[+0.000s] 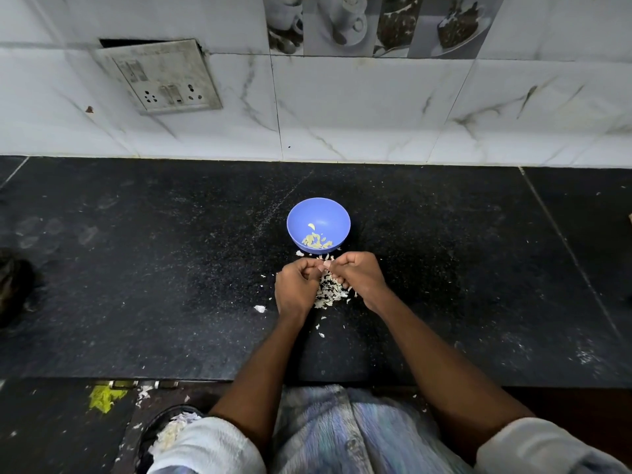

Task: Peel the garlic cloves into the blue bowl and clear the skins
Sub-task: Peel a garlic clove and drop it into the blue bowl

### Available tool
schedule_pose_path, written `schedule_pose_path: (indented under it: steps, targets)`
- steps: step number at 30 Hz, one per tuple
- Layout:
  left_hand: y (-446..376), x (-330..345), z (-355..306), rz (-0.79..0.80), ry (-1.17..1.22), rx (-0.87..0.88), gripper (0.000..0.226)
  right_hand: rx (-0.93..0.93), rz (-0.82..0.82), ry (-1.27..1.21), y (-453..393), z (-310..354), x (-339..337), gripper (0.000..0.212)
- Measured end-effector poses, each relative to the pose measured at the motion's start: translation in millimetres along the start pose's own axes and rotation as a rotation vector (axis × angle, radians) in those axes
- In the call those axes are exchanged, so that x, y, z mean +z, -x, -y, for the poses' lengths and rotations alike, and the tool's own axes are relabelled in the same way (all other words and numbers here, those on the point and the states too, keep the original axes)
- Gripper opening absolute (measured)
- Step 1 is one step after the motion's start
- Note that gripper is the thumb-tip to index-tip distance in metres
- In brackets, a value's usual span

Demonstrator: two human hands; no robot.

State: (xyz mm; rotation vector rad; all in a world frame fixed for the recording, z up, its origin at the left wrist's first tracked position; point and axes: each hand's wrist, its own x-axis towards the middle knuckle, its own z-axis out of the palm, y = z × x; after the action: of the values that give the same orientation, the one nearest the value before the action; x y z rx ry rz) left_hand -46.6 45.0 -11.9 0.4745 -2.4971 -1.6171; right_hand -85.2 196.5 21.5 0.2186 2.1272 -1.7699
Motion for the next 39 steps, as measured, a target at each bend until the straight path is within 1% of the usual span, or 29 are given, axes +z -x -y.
schedule_pose_path:
  steps: [1,2,3,4,6,7,9,10,12,13,14,15,17,18,20,22,24,26,28,29,31,32,33,34,35,36,37,38,39]
  targets:
    - [1,-1,-2,-0.020,-0.049,0.002,0.000,-0.020,-0.006,0.049,1,0,0,0.015]
    - [2,-2,-3,-0.035,-0.096,0.000,0.002,-0.050,-0.015,0.097,1,-1,0,0.006]
    - [2,-1,-3,-0.041,-0.135,-0.004,0.006,-0.087,-0.033,0.147,1,-1,-1,0.006]
    - [1,-1,-3,-0.044,-0.168,-0.010,0.011,-0.112,-0.056,0.190,0,-2,0,0.014]
    - [1,-2,-4,-0.034,-0.198,-0.014,0.018,-0.132,-0.072,0.212,0,0,2,0.017]
    - [2,-2,-5,-0.023,-0.202,-0.012,0.017,-0.139,-0.070,0.230,-1,0,2,0.015]
    - [4,-1,-7,-0.018,-0.215,-0.012,0.003,-0.146,-0.071,0.298,-3,-1,3,0.004]
    - [6,-2,-9,-0.034,-0.226,-0.014,0.009,-0.153,-0.090,0.361,-3,0,3,0.013]
    - [6,-2,-10,-0.050,-0.262,-0.026,0.022,-0.186,-0.182,0.498,-3,3,4,0.033]
    - [6,-2,-9,-0.050,-0.282,-0.028,0.025,-0.214,-0.230,0.548,-3,4,5,0.039]
    - [5,-2,-9,-0.037,-0.300,-0.034,0.025,-0.236,-0.257,0.579,-2,7,6,0.039]
    - [5,-2,-9,-0.013,-0.314,-0.041,0.023,-0.258,-0.258,0.590,-3,9,7,0.032]
    - [5,-1,-9,0.032,-0.319,-0.040,0.012,-0.331,-0.242,0.570,-4,16,10,0.010]
    - [5,-1,-9,0.054,-0.312,-0.020,0.009,-0.365,-0.247,0.554,-4,20,12,0.010]
    - [4,-1,-8,0.094,-0.300,0.060,0.021,-0.411,-0.276,0.512,-7,29,18,0.014]
    - [4,-2,-7,0.116,-0.290,0.105,0.023,-0.426,-0.292,0.511,-13,36,23,0.020]
    - [3,-3,-5,0.095,-0.259,0.108,0.018,-0.400,-0.269,0.533,-17,38,27,0.032]
    - [2,-4,-2,0.077,-0.205,0.081,0.019,-0.364,-0.265,0.544,-18,38,27,0.041]
    - [2,-9,0,0.053,-0.162,0.066,0.021,-0.361,-0.303,0.550,-18,35,28,0.040]
    - [1,-12,1,0.028,-0.134,0.069,0.022,-0.366,-0.326,0.530,-16,34,28,0.034]
    - [-2,-16,6,-0.018,-0.064,0.067,0.024,-0.375,-0.387,0.477,-13,30,29,0.014]
    - [-2,-19,8,-0.039,-0.042,0.057,0.025,-0.375,-0.414,0.465,-12,30,28,0.019]
    - [-3,-21,9,-0.063,-0.025,0.045,0.028,-0.376,-0.424,0.462,-14,26,26,0.031]
    - [-4,-25,10,-0.089,-0.011,0.044,0.035,-0.362,-0.382,0.476,-13,26,25,0.034]
    - [-6,-28,12,-0.107,-0.003,0.050,0.044,-0.346,-0.294,0.478,-13,24,25,0.027]
    - [-8,-30,15,-0.112,0.001,0.052,0.052,-0.312,-0.168,0.515,-11,23,25,0.013]
    - [-10,-34,17,-0.111,-0.007,0.041,0.057,-0.293,-0.047,0.561,-11,21,26,0.005]
    - [-10,-36,19,-0.107,-0.010,0.022,0.058,-0.294,0.016,0.647,-8,18,27,0.014]
    - [-11,-39,22,-0.107,-0.014,0.002,0.055,-0.296,0.043,0.721,-5,14,31,0.020]
